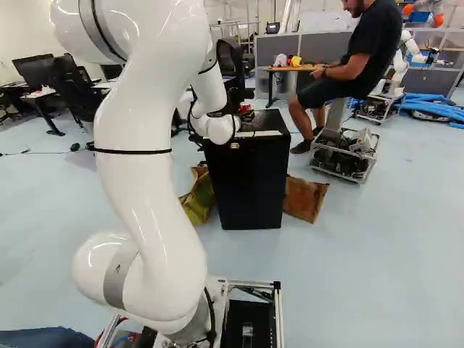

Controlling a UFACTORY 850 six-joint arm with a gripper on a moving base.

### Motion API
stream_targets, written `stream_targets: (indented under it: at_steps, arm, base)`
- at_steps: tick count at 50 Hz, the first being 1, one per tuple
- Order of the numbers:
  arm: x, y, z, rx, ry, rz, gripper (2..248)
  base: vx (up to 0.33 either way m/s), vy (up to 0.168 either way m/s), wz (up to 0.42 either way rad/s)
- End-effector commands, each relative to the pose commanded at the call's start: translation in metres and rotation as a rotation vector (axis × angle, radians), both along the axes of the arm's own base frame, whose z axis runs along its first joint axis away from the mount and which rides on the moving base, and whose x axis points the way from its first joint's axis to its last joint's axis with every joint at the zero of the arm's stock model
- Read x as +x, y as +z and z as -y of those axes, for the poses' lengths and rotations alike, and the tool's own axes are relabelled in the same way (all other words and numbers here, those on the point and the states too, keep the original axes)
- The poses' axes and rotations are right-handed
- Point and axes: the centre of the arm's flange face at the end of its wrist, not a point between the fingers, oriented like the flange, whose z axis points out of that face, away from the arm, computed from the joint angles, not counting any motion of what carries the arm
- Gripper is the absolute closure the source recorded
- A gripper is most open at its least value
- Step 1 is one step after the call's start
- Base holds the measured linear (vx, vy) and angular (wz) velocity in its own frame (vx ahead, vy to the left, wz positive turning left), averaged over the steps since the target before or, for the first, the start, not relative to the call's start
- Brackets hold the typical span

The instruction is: Grab a drink from the fridge

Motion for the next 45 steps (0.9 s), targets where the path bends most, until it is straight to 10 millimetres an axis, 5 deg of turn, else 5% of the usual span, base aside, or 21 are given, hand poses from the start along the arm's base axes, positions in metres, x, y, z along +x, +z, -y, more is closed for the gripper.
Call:
stream_targets:
  at_steps: [45]
  arm:
    - [-0.030, 0.007, -0.011, 0.000, 0.019, -0.021, 152]
  base:
    - [0.000, 0.000, 0.000]
